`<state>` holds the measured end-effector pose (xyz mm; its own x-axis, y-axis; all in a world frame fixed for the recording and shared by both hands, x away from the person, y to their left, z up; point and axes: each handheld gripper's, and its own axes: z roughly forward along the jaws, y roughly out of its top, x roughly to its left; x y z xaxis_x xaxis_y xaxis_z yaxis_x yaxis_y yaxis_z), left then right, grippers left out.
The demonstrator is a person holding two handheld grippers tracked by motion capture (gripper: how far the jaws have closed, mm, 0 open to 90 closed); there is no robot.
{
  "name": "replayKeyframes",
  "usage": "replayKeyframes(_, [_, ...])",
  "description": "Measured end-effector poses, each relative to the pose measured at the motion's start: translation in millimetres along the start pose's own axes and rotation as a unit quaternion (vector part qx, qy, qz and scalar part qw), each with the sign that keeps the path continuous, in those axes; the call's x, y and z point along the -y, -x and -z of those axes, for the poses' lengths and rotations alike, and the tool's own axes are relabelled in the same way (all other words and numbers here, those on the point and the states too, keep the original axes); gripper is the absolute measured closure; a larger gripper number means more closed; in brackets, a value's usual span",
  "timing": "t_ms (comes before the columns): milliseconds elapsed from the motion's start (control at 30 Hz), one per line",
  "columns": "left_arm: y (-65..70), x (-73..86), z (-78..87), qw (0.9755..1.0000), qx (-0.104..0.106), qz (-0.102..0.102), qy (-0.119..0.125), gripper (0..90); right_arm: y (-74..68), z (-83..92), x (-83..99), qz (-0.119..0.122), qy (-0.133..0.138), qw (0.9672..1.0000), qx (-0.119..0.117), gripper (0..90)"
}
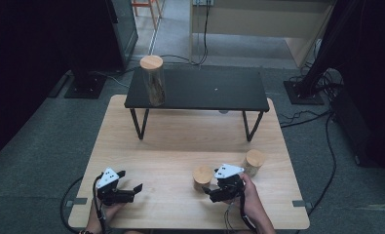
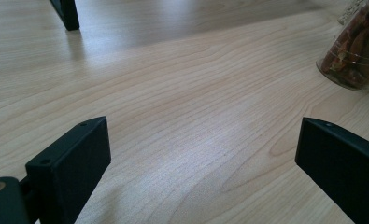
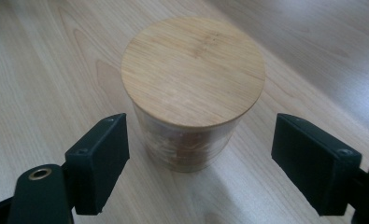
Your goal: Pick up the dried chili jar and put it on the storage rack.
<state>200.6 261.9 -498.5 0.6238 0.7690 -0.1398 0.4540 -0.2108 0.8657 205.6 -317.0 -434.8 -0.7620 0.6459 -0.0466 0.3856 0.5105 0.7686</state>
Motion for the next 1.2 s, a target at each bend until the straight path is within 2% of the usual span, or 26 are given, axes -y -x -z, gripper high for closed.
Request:
replayKeyframes(567, [-0.1, -0.2, 0.1, 1.0000, 0.000, 0.001, -0.001, 3.5, -1.3, -11.9, -9.7, -0.002, -0.007, 1.0000, -0.002, 19.4])
replayKeyframes(1200, [0.5, 0.0, 0.1, 1.0000, -0.002, 0.000, -0.001, 3.5, -0.2, -21.2, -17.5, -0.006, -0.015, 0.9998, -0.009, 25.3])
